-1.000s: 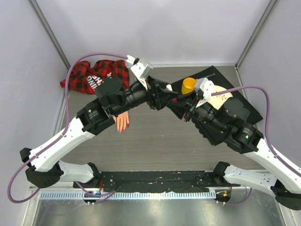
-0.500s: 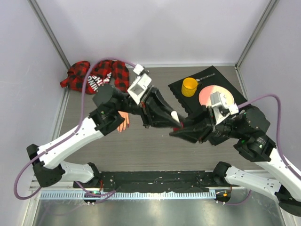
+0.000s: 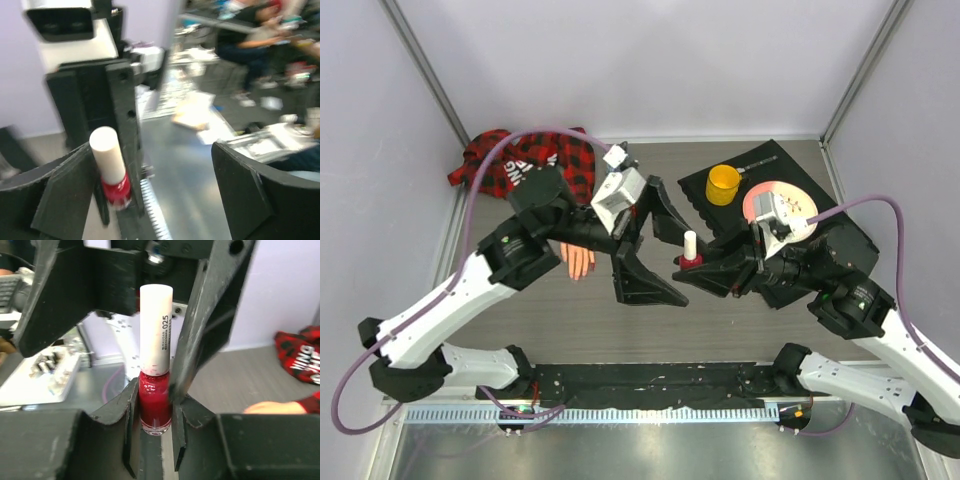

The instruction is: Paint the nails

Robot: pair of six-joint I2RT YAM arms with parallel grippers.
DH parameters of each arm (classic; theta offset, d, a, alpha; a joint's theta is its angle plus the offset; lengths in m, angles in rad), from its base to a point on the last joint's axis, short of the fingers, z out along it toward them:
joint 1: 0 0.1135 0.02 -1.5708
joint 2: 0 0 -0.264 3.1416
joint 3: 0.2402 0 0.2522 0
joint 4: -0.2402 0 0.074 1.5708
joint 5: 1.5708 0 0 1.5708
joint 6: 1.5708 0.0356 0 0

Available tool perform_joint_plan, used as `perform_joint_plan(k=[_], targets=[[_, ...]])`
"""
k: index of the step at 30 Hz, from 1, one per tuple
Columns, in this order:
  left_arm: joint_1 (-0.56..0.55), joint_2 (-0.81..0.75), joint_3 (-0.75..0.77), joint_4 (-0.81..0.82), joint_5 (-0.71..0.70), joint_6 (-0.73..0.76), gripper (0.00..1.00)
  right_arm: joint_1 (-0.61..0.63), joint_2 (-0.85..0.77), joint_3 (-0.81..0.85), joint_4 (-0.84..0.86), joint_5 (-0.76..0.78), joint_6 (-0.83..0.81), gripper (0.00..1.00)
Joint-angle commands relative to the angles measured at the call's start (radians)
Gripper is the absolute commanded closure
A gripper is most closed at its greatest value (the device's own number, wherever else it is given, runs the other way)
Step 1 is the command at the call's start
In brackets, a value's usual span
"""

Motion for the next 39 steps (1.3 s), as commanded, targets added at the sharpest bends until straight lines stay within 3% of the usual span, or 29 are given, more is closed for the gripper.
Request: perform_joint_plan(k=[1,7,11,24,28,32,33,34,37,38,39], targets=[[0.008,-0.087,0.03,-0.368,-0.355,0.276,0.0,0.007,0.006,0.102,-0.071,0.131,-0.14,0.99],[0.01,-0.156,-0.033,-0.232,-0.682,0.238,0.01,0.007,0.053,0.164,-0.16,0.282,-0.228,0.99],[0.008,-0.134,-0.022,-0.18,-0.796,0.193,0.12,0.007,0.084,0.179,-0.171,0.375,-0.275,0.99],[0.01,-0.051,0.014,-0.064,-0.791,0.146,0.32,0.007,0.116,0.178,-0.174,0.491,-0.293,0.99],[0.008,-0.022,0.044,-0.098,-0.773,0.13,0.48,0.007,0.106,0.173,-0.165,0.49,-0.286,0.99],[0.008,-0.008,0.048,-0.095,-0.687,0.106,0.65,0.007,0.104,0.175,-0.16,0.482,-0.28,0.99],[0.008,-0.006,0.053,-0.097,-0.657,0.104,0.89,0.007,0.103,0.176,-0.16,0.475,-0.28,0.99],[0.008,0.0,0.056,-0.097,-0.617,0.095,1.0,0.007,0.098,0.172,-0.157,0.447,-0.278,0.99],[0.028,0.038,0.09,-0.094,-0.253,0.068,1.0,0.007,0.063,0.152,-0.144,0.372,-0.277,0.99],[0.03,0.072,0.105,-0.056,0.014,0.011,1.0,0.007,0.055,0.146,-0.145,0.271,-0.278,0.99],[0.031,0.081,0.097,-0.013,0.122,-0.03,1.0,0.007,0.041,0.136,-0.145,0.187,-0.274,0.99]])
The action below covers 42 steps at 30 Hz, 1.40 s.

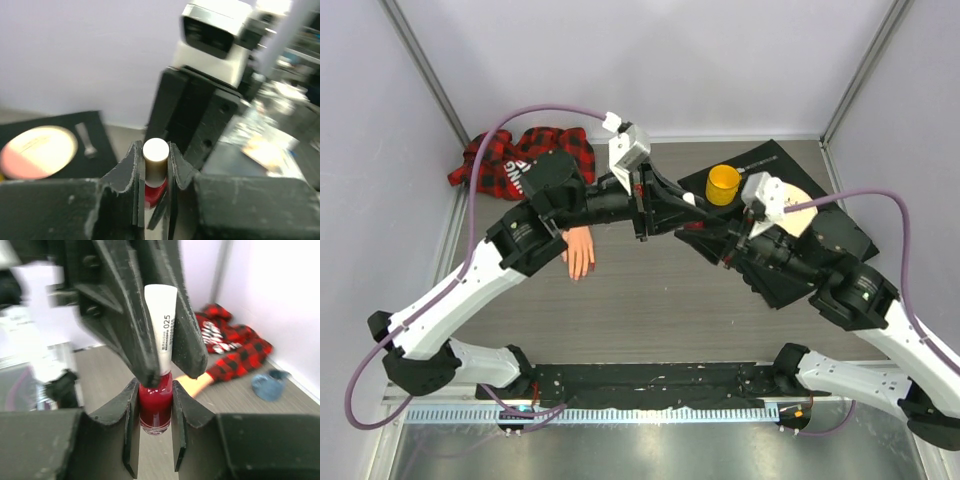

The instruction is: Paint the nails

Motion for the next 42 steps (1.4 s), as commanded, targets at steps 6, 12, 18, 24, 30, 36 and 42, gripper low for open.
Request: perform_joint_plan(k=[6,12,18,24,30,36,42], targets=[[-0.002,0.009,-0.226,0.691,0.844,-0.458,1.0,0.003,-0.09,-0.046,0.252,-0.632,0.236,0.99],[0.01,0.012,-0.066,0.009,0.646,-0.024,0.77,0.003,-0.132,-0.083,0.279,-0.536,0.261,0.99],[0.018,-0.05,0.02,-0.204,0.229,0.136,0.22,0.003,-0.115,-0.06,0.147,-0.327,0.121,0.99],[0.019,-0.179,-0.071,-0.097,-0.234,0.149,0.0,0.003,-0.058,-0.051,0.102,0.016,-0.021,0.99],[0.019,-0.18,-0.126,0.057,-0.405,0.115,0.15,0.003,-0.018,-0.063,0.173,0.174,-0.089,0.99],[0.019,-0.074,-0.059,0.083,-0.403,0.087,0.32,0.003,0.017,-0.051,0.193,0.234,-0.107,0.99],[0.019,-0.043,-0.069,0.118,-0.354,0.061,0.28,0.003,0.022,-0.051,0.191,0.237,-0.098,0.99]])
